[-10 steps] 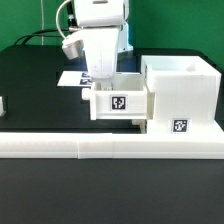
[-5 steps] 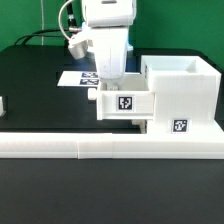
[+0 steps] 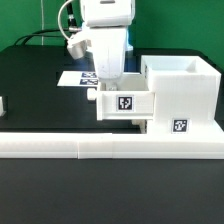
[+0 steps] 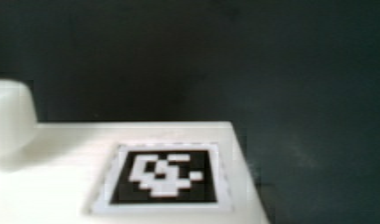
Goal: Assemble drawer
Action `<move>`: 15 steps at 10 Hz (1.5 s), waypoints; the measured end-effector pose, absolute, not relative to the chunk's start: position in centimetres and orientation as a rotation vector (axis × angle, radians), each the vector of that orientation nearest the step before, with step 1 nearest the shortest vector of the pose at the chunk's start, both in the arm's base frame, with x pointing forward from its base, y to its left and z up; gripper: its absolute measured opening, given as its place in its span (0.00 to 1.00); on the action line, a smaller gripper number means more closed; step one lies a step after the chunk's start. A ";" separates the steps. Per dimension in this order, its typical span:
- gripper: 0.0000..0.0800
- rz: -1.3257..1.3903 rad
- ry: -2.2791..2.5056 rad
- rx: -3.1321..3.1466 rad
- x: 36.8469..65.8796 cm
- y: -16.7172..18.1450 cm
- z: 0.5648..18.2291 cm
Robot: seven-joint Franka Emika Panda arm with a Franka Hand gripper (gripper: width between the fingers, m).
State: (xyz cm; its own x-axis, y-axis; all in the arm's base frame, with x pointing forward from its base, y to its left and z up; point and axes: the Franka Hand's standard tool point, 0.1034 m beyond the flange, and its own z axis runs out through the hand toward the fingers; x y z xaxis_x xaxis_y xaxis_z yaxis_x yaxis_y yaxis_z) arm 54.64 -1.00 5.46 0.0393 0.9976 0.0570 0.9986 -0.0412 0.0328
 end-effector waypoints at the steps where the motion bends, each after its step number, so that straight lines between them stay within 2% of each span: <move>1: 0.06 -0.112 -2.155 -2.267 54.4 -1.3 5.4; 15: 0.06 -0.112 -2.185 -2.259 54.5 -1.6 5.2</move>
Offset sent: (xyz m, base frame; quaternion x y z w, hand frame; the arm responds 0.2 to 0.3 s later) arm 0.0000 0.0000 0.0000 0.0000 0.0000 0.0000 1.0000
